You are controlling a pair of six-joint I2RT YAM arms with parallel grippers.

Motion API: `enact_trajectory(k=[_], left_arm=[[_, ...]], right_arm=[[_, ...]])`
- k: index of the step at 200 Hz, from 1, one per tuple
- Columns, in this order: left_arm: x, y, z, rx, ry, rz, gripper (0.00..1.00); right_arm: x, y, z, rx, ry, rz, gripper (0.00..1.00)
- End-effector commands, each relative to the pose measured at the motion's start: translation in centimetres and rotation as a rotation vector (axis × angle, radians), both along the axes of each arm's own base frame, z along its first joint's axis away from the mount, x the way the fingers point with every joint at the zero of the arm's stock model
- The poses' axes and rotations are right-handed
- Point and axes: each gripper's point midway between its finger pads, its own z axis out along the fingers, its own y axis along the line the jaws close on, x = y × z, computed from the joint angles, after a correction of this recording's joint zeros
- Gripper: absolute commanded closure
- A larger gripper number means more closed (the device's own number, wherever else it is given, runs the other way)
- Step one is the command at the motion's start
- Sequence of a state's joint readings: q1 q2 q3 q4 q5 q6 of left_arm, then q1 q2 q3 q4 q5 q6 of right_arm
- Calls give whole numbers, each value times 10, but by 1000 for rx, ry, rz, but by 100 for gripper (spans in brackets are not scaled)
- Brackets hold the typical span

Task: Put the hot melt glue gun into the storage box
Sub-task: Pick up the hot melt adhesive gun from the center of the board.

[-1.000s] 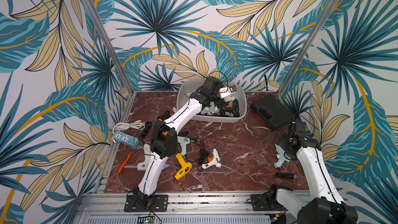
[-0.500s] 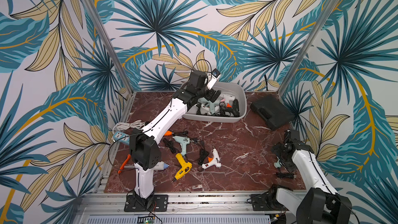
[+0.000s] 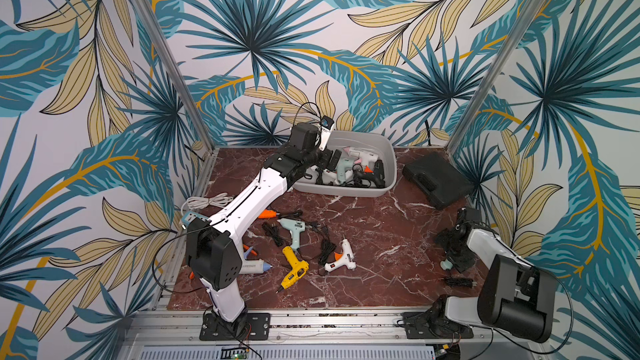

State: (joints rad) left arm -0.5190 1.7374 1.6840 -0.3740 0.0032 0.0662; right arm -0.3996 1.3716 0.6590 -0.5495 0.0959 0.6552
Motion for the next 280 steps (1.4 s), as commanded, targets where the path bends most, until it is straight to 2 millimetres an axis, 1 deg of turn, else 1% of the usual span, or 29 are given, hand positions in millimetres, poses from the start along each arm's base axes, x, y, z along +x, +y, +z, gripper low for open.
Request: enact_trajectory(k=[1, 24, 42, 67, 70, 77, 83, 99, 124, 143, 156, 175, 193, 206, 226, 253, 265, 266, 269, 270, 277, 278, 280], left_arm=[[-6, 6, 26, -49, -57, 18, 0], [-8, 9, 29, -62, -71, 29, 0], [-8, 11, 29, -67, -79, 38, 0], [-8, 17, 21, -54, -70, 66, 0], [-6, 16, 27, -68, -91, 68, 0], [-6, 16, 25, -72, -91, 70, 0], [-4, 21, 24, -65, -96, 101, 0], [-3, 24, 20, -69, -90, 117, 0], [-3, 27, 14, -74, -78, 128, 0], [-3, 30, 10, -79, -69, 141, 0], [-4, 32, 9, -86, -65, 150, 0], [-6, 37, 11, -99, -66, 169, 0], [-7, 43, 11, -113, -67, 197, 0], [-8, 48, 11, -126, -66, 215, 0], [-10, 56, 6, -147, -62, 244, 0], [-15, 69, 1, -195, -55, 283, 0], [-19, 75, -2, -219, -47, 296, 0], [-19, 75, -2, -221, -47, 297, 0], [-20, 77, -3, -225, -45, 301, 0], [-20, 77, -3, -227, -45, 303, 0], [-22, 80, -5, -239, -42, 309, 0], [-22, 81, -5, -240, -41, 310, 0], [-23, 81, -6, -244, -40, 312, 0]], right_arm=[[8, 1, -2, 22, -21, 12, 14], [11, 1, -2, 21, -27, 31, 26], [13, 2, -2, 25, -28, 61, 39], [17, 7, 3, 30, -70, 102, 58], [18, 7, 4, 30, -80, 109, 60], [20, 9, 9, 28, -101, 120, 65], [22, 9, 13, 25, -119, 130, 70], [28, 12, 29, 9, -174, 165, 81], [32, 16, 55, -21, -240, 197, 89], [34, 23, 74, -26, -298, 228, 96], [35, 29, 85, -28, -335, 251, 100], [39, 40, 107, -33, -406, 303, 100], [45, 56, 132, -27, -490, 378, 100], [51, 70, 155, -30, -555, 442, 100], [63, 93, 194, -48, -642, 552, 100], [83, 134, 247, -72, -762, 727, 100], [94, 151, 267, -84, -804, 794, 100], [95, 152, 266, -83, -800, 799, 100], [97, 156, 272, -90, -816, 814, 100], [99, 157, 271, -89, -811, 818, 100], [106, 165, 283, -107, -836, 847, 100], [108, 166, 281, -106, -829, 851, 100], [110, 168, 284, -109, -835, 858, 100]])
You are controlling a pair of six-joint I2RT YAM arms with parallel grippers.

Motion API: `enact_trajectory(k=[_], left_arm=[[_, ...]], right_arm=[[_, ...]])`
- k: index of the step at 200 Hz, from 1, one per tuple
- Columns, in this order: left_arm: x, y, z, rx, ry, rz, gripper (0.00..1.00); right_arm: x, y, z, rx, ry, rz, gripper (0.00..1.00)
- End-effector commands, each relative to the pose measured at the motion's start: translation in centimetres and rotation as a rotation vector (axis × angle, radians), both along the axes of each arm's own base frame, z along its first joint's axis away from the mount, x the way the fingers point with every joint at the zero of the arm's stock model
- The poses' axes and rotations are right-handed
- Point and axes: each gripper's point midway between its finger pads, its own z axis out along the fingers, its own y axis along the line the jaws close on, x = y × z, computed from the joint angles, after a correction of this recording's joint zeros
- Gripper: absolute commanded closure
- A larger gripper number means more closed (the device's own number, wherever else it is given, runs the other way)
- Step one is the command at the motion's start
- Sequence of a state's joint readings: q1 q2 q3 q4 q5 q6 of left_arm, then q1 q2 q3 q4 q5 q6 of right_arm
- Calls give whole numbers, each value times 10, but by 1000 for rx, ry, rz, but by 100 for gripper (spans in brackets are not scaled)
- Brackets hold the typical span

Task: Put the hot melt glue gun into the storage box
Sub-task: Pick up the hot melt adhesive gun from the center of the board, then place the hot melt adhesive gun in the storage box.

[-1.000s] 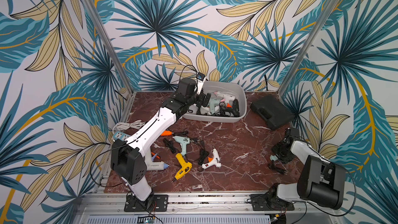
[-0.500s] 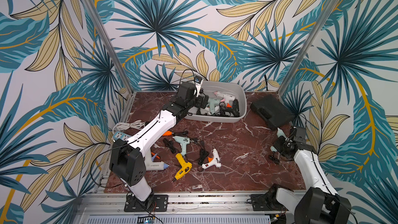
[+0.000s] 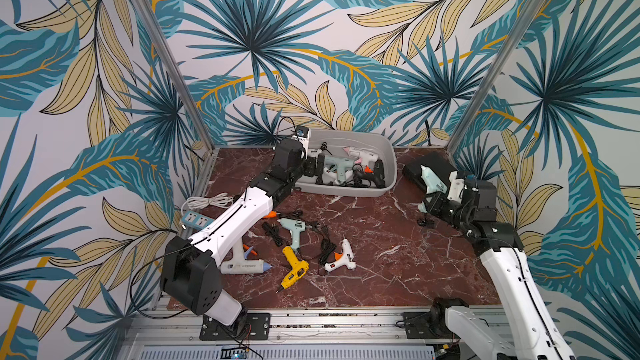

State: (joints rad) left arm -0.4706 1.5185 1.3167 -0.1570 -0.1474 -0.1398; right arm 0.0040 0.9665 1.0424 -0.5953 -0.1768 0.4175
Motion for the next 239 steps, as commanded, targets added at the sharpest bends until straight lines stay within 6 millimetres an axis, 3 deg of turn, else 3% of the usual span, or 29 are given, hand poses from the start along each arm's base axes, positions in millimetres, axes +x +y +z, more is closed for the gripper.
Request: enact_trajectory(k=[1, 47, 103, 135, 172, 203, 239], left_arm=[[-3, 14, 11, -85, -35, 49, 0], [-16, 27, -4, -144, -7, 82, 0], [-30, 32, -21, -190, 32, 86, 0], [-34, 40, -27, -204, 42, 127, 0], [-39, 48, -35, -196, 67, 156, 0], [-43, 50, -42, -184, 87, 158, 0], [-45, 55, -46, -177, 96, 169, 0]], right_arm=[[24, 26, 31, -58, -93, 99, 100], [88, 84, 71, -194, -158, 228, 100], [175, 153, 65, -382, -195, 317, 100], [221, 180, 40, -401, -189, 354, 100], [255, 214, -2, -358, -147, 443, 100], [265, 242, -42, -334, -93, 549, 100], [258, 263, -82, -349, -38, 675, 100]])
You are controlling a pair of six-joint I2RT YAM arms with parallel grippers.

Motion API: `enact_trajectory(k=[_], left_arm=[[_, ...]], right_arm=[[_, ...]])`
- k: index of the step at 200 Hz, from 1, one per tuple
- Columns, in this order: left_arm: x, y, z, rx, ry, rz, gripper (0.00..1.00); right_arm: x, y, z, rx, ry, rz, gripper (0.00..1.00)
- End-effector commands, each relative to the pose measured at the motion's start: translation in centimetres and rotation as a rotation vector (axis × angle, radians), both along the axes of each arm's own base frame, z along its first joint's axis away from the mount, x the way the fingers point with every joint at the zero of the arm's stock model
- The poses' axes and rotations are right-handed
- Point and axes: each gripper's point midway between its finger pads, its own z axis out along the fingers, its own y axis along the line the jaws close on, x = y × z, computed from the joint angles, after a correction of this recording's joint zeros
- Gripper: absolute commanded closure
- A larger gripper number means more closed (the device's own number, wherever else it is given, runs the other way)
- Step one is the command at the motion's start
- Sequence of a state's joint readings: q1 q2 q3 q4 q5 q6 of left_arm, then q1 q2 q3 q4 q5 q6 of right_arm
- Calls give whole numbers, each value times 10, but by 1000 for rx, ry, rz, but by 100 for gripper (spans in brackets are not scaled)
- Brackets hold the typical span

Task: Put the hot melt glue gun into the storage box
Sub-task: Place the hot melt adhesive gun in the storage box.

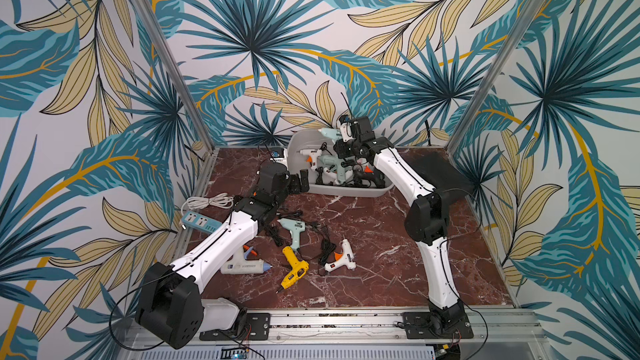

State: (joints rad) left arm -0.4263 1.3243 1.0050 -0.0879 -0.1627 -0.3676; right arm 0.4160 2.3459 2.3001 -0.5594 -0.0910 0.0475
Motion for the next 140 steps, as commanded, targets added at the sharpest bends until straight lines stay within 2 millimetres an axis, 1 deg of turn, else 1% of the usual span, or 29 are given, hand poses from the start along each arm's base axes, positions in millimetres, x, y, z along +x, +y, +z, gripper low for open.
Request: enact_trajectory(k=[1, 35, 70, 86, 115, 140], left_arm=[[-3, 10, 2, 2, -1, 27, 0], [-3, 13, 1, 5, 0, 37, 0], [-3, 17, 0, 12, 3, 51, 0], [-4, 18, 0, 15, 2, 54, 0], [-7, 19, 1, 17, 0, 52, 0], [-8, 18, 1, 18, 3, 39, 0]], right_arm=[[-13, 21, -7, -7, 22, 119, 100], [-22, 29, -41, -55, 91, 176, 100], [-33, 40, -71, -113, 147, 217, 100], [-34, 42, -84, -149, 160, 217, 100], [-35, 44, -100, -208, 170, 213, 100], [-31, 38, -110, -244, 176, 177, 100]])
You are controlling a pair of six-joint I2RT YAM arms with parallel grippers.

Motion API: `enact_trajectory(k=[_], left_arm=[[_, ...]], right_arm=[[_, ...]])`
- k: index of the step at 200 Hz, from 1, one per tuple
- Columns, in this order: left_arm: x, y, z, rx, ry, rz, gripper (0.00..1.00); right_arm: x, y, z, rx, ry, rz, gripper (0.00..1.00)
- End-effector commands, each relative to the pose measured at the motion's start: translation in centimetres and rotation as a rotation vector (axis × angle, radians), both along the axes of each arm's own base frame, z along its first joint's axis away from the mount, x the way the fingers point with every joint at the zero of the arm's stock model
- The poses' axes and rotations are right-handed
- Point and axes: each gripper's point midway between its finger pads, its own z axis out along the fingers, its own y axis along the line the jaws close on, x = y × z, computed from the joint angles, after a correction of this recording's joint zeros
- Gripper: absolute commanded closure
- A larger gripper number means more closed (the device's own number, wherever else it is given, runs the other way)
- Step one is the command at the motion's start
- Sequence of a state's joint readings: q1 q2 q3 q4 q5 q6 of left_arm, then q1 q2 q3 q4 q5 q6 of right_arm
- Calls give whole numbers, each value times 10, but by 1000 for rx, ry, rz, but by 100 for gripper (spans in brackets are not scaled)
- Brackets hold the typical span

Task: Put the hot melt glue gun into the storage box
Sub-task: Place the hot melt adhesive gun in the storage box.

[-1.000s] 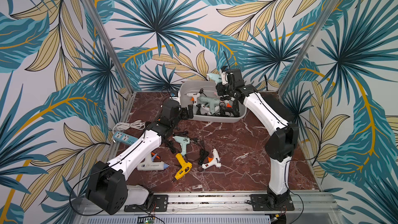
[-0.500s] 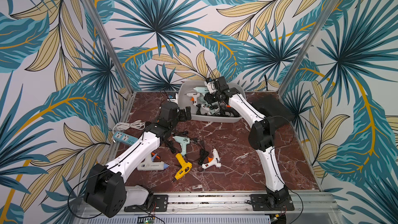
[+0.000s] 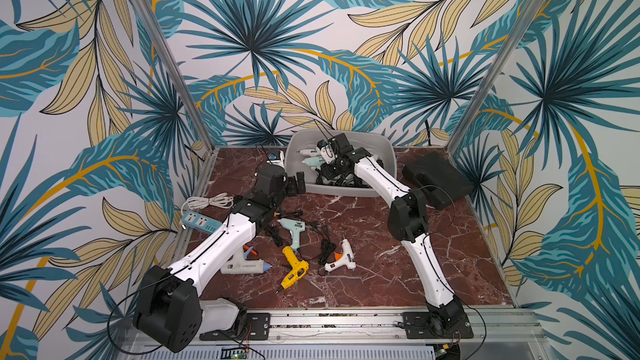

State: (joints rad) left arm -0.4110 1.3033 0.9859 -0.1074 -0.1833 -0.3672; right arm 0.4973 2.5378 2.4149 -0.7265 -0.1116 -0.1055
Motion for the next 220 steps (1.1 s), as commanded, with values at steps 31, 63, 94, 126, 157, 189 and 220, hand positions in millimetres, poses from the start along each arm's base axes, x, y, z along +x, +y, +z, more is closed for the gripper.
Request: enact_trajectory(k=[31, 63, 94, 126, 157, 189, 220], left_arm=[[-6, 4, 5, -3, -5, -3, 0], [-6, 3, 2, -2, 5, -7, 0], [-5, 3, -4, -1, 21, -5, 0], [-6, 4, -11, 13, 40, -1, 0], [-9, 5, -22, 54, 74, -16, 0], [-15, 3, -36, 96, 131, -58, 0], [-24, -8, -45, 92, 165, -133, 0]], right_arm=[[4, -16, -25, -112, 5, -57, 95], [4, -19, -38, -171, 3, -65, 87], [3, -21, -49, -201, 13, -68, 78], [3, -21, -51, -213, 13, -70, 73], [2, -20, -47, -210, 11, -69, 64], [0, -16, -34, -189, 2, -75, 45], [0, -13, -6, -141, -18, -99, 34]])
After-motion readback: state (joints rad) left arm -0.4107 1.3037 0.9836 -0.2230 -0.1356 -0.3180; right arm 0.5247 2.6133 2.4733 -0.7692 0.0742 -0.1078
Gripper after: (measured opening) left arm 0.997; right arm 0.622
